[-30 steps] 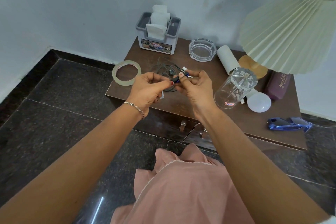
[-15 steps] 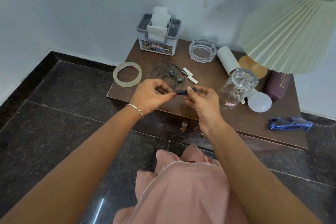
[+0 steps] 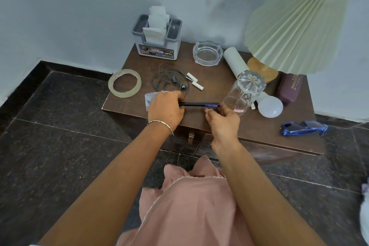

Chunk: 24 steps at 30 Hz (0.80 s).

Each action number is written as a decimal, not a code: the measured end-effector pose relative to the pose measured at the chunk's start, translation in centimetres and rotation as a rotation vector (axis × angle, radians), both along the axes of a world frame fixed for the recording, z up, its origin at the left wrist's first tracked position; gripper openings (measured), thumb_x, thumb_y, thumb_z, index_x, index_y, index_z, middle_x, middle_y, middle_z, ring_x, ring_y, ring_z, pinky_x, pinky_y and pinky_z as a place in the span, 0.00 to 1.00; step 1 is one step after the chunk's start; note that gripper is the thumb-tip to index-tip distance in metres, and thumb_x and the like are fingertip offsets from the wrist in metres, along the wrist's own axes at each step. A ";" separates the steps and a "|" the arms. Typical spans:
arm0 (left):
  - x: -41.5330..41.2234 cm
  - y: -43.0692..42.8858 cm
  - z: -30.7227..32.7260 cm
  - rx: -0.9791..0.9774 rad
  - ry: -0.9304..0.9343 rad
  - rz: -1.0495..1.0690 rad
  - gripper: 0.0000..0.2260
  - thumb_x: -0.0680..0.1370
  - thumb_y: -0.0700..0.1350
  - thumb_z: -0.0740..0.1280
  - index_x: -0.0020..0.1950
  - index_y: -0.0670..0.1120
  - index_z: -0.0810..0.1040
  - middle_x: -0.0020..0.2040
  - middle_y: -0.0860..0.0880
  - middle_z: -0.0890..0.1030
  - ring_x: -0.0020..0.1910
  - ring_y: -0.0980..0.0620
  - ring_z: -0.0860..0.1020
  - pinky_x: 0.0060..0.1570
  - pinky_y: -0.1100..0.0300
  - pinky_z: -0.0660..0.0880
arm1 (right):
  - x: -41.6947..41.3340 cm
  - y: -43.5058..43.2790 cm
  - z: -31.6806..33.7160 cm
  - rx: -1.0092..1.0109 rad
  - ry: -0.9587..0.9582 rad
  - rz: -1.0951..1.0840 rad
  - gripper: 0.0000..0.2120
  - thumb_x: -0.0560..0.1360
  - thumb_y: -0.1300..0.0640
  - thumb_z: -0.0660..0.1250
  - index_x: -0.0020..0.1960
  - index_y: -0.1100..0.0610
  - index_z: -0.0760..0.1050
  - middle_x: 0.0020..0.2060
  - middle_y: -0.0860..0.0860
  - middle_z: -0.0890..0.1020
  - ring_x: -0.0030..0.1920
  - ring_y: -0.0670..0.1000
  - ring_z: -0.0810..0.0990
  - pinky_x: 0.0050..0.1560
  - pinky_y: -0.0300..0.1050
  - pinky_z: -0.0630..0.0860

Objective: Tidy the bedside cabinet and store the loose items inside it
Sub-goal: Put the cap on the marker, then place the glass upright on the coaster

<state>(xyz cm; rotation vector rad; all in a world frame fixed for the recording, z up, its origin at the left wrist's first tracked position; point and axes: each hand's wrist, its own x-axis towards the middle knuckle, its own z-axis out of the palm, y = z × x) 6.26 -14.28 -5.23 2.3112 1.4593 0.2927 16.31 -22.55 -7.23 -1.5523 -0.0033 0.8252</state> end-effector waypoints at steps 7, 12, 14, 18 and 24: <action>0.5 -0.4 -0.4 0.057 0.116 -0.006 0.12 0.75 0.52 0.69 0.57 0.52 0.81 0.55 0.49 0.79 0.60 0.47 0.73 0.51 0.51 0.74 | -0.3 -0.1 0.8 0.021 0.083 -0.040 0.29 0.74 0.72 0.65 0.73 0.63 0.63 0.69 0.53 0.70 0.62 0.48 0.75 0.60 0.43 0.76; 0.9 -0.3 -0.5 0.051 0.108 -0.010 0.15 0.74 0.52 0.70 0.60 0.53 0.79 0.57 0.49 0.79 0.60 0.47 0.74 0.53 0.51 0.75 | -0.1 -0.8 1.5 -0.023 0.104 -0.057 0.20 0.74 0.70 0.64 0.65 0.58 0.71 0.56 0.51 0.76 0.51 0.46 0.77 0.52 0.41 0.77; 1.6 -0.2 -0.5 0.048 0.068 -0.036 0.18 0.72 0.53 0.71 0.61 0.52 0.77 0.58 0.48 0.78 0.60 0.47 0.74 0.55 0.50 0.75 | 0.2 -1.5 1.9 -0.052 0.058 -0.090 0.15 0.73 0.68 0.65 0.57 0.55 0.71 0.51 0.51 0.77 0.47 0.47 0.76 0.51 0.43 0.76; 4.2 -0.9 0.5 -0.019 -0.166 -0.202 0.31 0.67 0.54 0.76 0.67 0.51 0.70 0.61 0.48 0.76 0.62 0.47 0.72 0.62 0.50 0.72 | 1.3 -2.6 2.7 -0.042 -0.140 -0.180 0.16 0.70 0.65 0.68 0.53 0.53 0.68 0.51 0.52 0.75 0.48 0.49 0.76 0.51 0.43 0.74; 10.2 -2.1 2.8 -0.086 -0.221 -0.458 0.40 0.64 0.57 0.72 0.74 0.50 0.62 0.68 0.45 0.72 0.67 0.45 0.70 0.67 0.49 0.68 | 3.6 -3.6 3.4 0.044 -0.247 -0.183 0.20 0.73 0.65 0.64 0.63 0.55 0.68 0.59 0.52 0.74 0.51 0.44 0.76 0.52 0.37 0.74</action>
